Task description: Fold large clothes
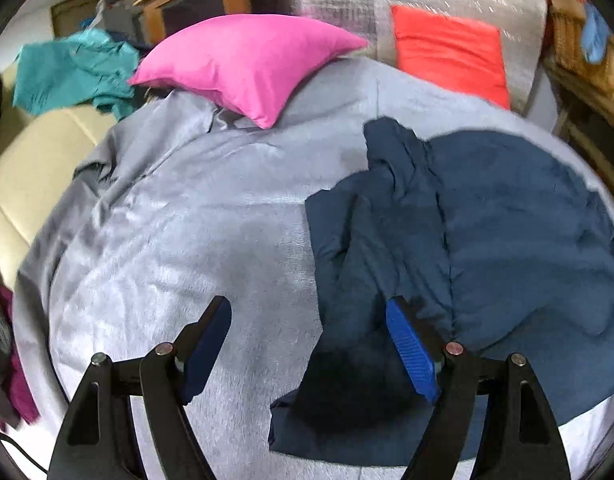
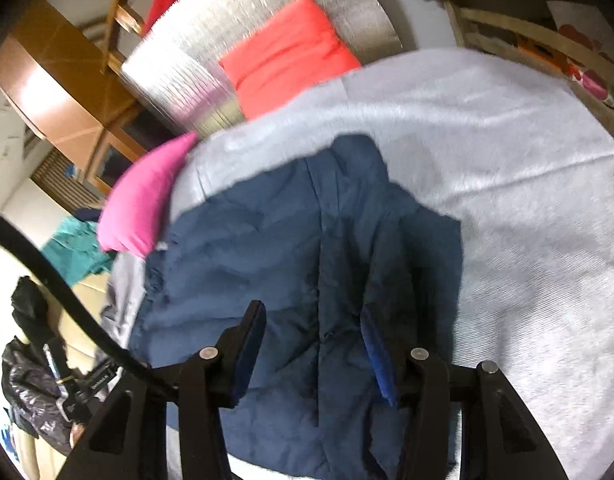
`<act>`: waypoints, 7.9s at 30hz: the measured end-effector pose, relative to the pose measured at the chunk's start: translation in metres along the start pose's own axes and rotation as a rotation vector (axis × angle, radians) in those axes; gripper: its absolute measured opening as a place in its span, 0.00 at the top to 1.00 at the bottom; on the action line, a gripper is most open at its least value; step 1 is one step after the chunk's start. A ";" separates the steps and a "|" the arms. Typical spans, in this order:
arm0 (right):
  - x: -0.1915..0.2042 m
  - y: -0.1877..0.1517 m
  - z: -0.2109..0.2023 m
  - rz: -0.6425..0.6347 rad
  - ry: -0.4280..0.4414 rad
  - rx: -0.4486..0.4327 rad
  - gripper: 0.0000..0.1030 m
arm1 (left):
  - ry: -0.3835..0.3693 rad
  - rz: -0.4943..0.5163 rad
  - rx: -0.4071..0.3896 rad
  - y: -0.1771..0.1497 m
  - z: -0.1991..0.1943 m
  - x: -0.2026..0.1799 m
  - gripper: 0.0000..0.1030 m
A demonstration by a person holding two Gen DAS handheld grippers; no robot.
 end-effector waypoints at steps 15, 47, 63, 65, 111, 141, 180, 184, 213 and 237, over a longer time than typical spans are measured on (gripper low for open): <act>-0.031 -0.024 0.000 0.144 0.040 0.123 0.48 | -0.024 -0.052 0.077 -0.022 0.005 0.012 0.22; -0.035 -0.032 0.016 0.092 -0.078 0.074 0.44 | -0.171 -0.136 0.113 -0.024 0.012 0.006 0.20; 0.054 -0.075 -0.012 -0.171 0.119 0.062 0.59 | -0.173 0.130 -0.029 -0.027 -0.032 -0.070 0.20; 0.059 -0.092 0.010 -0.211 0.075 0.140 0.59 | -0.138 0.166 0.052 -0.042 -0.012 -0.075 0.13; 0.013 0.040 0.072 0.162 0.038 0.031 0.47 | -0.049 -0.022 0.060 0.036 0.055 -0.022 0.07; 0.050 -0.014 0.036 -0.015 0.037 0.074 0.40 | -0.007 0.157 -0.102 0.016 -0.010 -0.056 0.07; -0.016 -0.103 0.032 0.676 0.078 -0.183 0.28 | -0.327 -0.688 0.116 -0.072 0.016 -0.021 0.07; -0.017 -0.095 0.035 0.667 0.044 -0.183 0.22 | -0.334 -0.684 0.101 -0.069 0.023 -0.025 0.06; 0.011 -0.084 0.011 0.405 -0.026 -0.271 0.63 | -0.324 -0.548 -0.065 -0.055 -0.002 -0.014 0.61; -0.016 -0.103 0.039 0.597 0.083 -0.119 0.44 | -0.416 -0.685 0.072 -0.077 0.012 -0.007 0.24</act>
Point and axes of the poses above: each gripper's, at about its wrist camera, not at the fingertips, and z roughly the way its jaws point, x to its left, y to its top, the point moved 7 cm from there along z, roughly the way its jaws point, and after that the axes turned 8 degrees about -x, right-handed, at the moved point
